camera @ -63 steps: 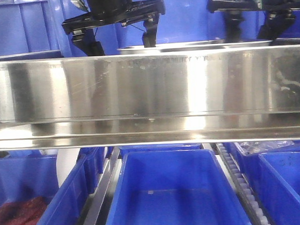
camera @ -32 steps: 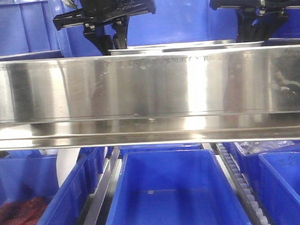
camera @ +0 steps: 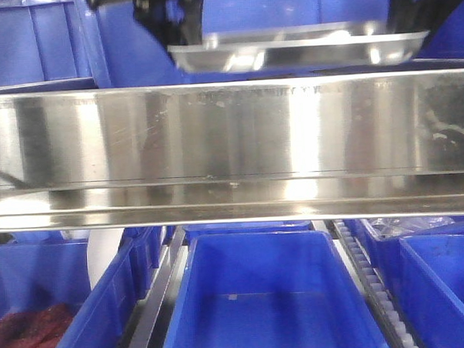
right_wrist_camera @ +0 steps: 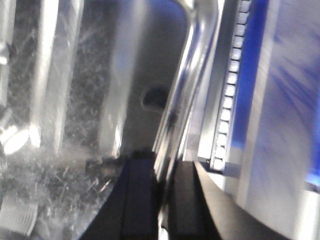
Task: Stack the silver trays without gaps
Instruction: 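Lift the held tray with both grippers and pull it toward the robot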
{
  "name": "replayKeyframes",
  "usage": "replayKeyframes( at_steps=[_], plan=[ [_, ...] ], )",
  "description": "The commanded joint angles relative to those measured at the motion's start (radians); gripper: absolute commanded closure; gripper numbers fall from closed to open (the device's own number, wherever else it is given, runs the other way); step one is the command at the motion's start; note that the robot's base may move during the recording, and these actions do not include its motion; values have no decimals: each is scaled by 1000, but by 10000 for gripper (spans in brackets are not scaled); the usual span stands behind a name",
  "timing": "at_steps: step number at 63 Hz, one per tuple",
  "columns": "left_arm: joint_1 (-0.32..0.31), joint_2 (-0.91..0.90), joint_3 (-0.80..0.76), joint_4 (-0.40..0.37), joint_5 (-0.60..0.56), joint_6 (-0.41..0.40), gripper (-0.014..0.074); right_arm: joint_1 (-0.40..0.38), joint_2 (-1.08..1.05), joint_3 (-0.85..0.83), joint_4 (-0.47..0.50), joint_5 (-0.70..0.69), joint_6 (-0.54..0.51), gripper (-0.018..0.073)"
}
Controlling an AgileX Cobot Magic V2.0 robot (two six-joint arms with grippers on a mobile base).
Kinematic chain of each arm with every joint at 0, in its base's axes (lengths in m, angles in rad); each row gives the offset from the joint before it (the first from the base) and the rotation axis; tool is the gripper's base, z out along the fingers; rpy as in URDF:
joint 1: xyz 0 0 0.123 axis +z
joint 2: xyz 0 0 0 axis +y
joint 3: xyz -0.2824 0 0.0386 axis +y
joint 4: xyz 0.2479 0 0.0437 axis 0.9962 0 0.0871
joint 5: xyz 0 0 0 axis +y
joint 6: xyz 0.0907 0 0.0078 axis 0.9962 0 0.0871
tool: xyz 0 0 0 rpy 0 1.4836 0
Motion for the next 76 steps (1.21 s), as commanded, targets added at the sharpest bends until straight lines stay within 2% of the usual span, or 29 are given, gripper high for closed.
replayKeyframes(
  at_steps=[1,19,30,38,61,76],
  plan=[
    [-31,-106,-42,34,52,27,638,5,-94,-28,-1,13,-24,503],
    [-42,-175,-22,18,52,29,638,7,-207,-28,-1,53,-3,503],
    [-42,-255,112,9,52,31,638,25,-255,-28,-1,85,21,503],
    [-42,-329,223,7,52,31,637,79,-265,-25,-1,93,32,503],
    [-42,-528,418,6,52,31,637,228,-272,-24,-30,147,109,503],
    [-50,-614,520,-33,52,31,637,311,-323,-4,-52,155,146,503]
  ],
)
